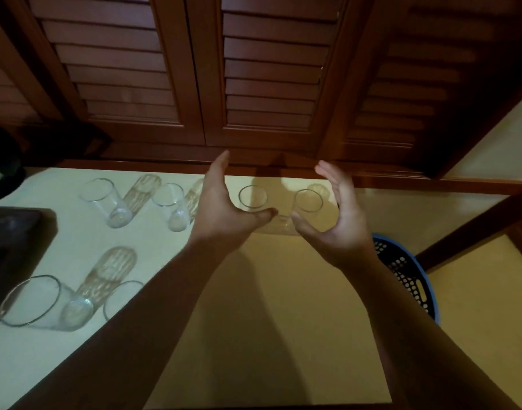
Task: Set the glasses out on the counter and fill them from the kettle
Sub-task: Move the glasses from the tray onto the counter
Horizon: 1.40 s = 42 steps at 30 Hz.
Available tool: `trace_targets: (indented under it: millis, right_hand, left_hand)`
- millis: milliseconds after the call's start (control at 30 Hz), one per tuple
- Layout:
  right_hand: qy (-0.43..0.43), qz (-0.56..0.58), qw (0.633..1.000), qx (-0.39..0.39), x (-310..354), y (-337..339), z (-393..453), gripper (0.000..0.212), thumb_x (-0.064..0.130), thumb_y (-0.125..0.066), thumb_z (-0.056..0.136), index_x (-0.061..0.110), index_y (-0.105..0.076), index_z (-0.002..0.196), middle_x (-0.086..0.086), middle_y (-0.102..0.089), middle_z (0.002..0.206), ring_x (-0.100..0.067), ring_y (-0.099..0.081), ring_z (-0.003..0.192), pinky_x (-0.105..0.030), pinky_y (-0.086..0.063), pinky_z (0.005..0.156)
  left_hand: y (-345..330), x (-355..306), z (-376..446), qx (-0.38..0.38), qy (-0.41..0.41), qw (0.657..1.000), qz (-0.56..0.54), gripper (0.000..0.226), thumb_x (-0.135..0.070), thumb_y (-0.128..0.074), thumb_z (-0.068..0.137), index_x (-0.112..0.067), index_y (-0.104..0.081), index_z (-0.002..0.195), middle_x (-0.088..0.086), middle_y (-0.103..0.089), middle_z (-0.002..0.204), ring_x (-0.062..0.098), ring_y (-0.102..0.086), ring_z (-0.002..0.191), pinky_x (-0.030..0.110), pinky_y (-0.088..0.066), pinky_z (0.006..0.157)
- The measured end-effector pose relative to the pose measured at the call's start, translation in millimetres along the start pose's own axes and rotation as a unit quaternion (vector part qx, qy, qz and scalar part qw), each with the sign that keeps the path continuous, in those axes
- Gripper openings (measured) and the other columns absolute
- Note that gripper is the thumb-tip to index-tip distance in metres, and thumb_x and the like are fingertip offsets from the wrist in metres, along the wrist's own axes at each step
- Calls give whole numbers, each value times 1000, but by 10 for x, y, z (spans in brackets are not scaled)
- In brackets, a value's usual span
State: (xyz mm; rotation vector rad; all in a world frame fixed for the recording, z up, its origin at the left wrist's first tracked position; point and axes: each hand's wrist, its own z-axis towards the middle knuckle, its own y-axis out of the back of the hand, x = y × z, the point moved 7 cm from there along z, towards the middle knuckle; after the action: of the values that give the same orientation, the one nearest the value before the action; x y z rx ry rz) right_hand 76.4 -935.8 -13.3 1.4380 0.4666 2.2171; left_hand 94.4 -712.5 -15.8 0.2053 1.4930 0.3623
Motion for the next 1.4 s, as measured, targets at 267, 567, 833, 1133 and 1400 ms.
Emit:
trace_targets:
  millis: [267, 567, 833, 1133, 1400]
  right_hand:
    - [83, 51, 987, 126, 1246, -650, 341, 15, 28, -81, 86, 24, -77, 101, 8, -73, 79, -16, -63, 63, -24, -49, 55]
    - [144, 21, 940, 307, 2484, -2302, 320, 14, 36, -81, 87, 30, -77, 100, 10, -75, 80, -9, -67, 60, -21, -50, 52]
    - [164, -24, 926, 339, 3427, -3686, 131, 21, 41, -80, 87, 32, -74, 106, 10, -74, 81, -6, -64, 63, -25, -54, 61]
    - [55, -325, 818, 472, 3588, -4947, -298, 77, 73, -72, 81, 24, -59, 139, -3, -65, 123, -24, -66, 106, -32, -48, 74]
    - [-74, -368, 763, 527, 3555, -5359, -441, 52, 50, -71, 92, 2, -67, 113, -7, -60, 81, -21, -56, 61, -29, -42, 54]
  left_hand:
    - [1161, -481, -94, 96, -67, 984, 131, 44, -25, -94, 79, -24, -71, 117, -4, -77, 110, 16, -75, 101, 39, -61, 92]
    - [3230, -258, -251, 108, -80, 942, 307, 32, -30, -90, 82, -22, -75, 109, 2, -79, 96, 17, -77, 85, 33, -62, 78]
    - [4761, 534, -372, 183, -24, 884, 430, 31, -35, -85, 88, -31, -72, 117, -9, -76, 110, 9, -73, 100, 23, -58, 82]
    - [4913, 1618, -638, 357, 27, 706, 612, 88, -53, -87, 77, -35, -47, 153, 0, -61, 142, 24, -64, 125, 31, -54, 95]
    - [4732, 1841, -467, 352, -42, 650, 672, 67, -38, -95, 72, -15, -69, 128, 6, -71, 128, 26, -72, 117, 35, -54, 83]
